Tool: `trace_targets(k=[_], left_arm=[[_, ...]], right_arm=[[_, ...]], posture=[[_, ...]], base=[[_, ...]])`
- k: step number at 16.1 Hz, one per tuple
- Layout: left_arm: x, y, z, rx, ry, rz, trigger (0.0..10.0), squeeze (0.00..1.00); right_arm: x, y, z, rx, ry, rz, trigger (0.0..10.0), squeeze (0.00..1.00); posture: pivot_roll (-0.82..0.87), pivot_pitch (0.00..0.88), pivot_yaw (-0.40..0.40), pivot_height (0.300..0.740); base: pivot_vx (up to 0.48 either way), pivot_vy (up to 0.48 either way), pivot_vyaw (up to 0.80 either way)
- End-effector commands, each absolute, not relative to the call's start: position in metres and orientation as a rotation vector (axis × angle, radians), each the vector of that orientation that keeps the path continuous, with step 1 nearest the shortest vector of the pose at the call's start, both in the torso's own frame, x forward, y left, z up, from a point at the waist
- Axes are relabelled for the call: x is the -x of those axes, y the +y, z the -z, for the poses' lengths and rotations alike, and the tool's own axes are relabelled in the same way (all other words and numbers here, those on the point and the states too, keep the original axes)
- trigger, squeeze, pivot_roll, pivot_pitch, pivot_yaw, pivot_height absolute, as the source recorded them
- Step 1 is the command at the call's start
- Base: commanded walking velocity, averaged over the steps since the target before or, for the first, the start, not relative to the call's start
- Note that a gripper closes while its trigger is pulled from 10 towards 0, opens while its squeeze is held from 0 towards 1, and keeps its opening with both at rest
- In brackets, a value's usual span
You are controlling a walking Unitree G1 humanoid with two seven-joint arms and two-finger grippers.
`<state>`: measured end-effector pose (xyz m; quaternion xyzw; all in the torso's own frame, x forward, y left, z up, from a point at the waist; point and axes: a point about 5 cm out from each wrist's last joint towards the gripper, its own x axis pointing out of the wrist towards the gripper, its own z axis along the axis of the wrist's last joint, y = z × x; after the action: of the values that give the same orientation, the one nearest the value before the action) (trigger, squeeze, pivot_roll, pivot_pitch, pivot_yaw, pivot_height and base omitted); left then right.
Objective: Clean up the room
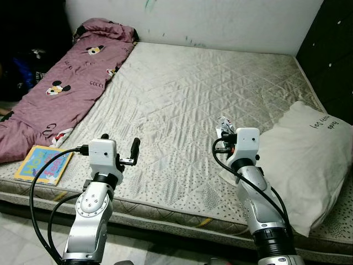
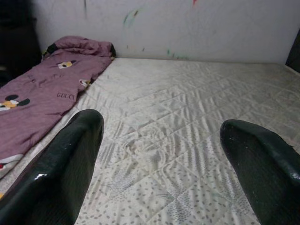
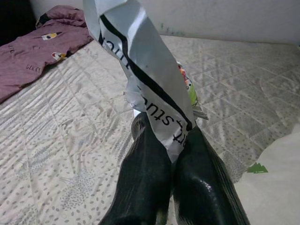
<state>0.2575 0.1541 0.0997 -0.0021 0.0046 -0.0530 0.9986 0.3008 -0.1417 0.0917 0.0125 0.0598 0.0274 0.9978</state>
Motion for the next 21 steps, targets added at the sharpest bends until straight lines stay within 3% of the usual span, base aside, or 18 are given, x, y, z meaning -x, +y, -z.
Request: trace_targets(k=[1,5,13,18,21], left_arm=[[-0.257,0.156,-0.098,0.008,0.020,0.103,10.0,0.00],[-0.261,0.156,-0.102,0.061,0.028,0.073,10.0,0.00],[-0.272,0.151,-0.109,0.075,0.005,0.082,10.0,0.00],[-0.281,0.154,-0.118,0.073,-0.041,0.058,10.0,0.00],[-0.282,0.159,-0.121,0.049,-0.042,0.070,10.0,0.00]], right_arm=[[-0.302,-0.143,-0.094,-0.034,0.117,-0.052,10.0,0.00],[-0.304,-0.144,-0.095,-0.047,0.121,-0.063,10.0,0.00],[-0.313,-0.146,-0.099,-0.054,0.110,-0.057,10.0,0.00],[-0.323,-0.151,-0.107,-0.060,0.097,-0.034,10.0,0.00],[-0.321,-0.140,-0.118,-0.126,0.082,-0.034,10.0,0.00]], posture=[[-0.06,0.000,-0.002,0.740],[-0.07,0.000,-0.009,0.740],[-0.07,0.000,-0.005,0.740],[-0.08,0.000,-0.007,0.740],[-0.07,0.000,0.005,0.740]], base=[[0.000,0.000,0.00],[0.000,0.480,-0.60],[0.000,0.480,0.00],[0.000,0.000,0.00],[0.000,0.000,0.00]])
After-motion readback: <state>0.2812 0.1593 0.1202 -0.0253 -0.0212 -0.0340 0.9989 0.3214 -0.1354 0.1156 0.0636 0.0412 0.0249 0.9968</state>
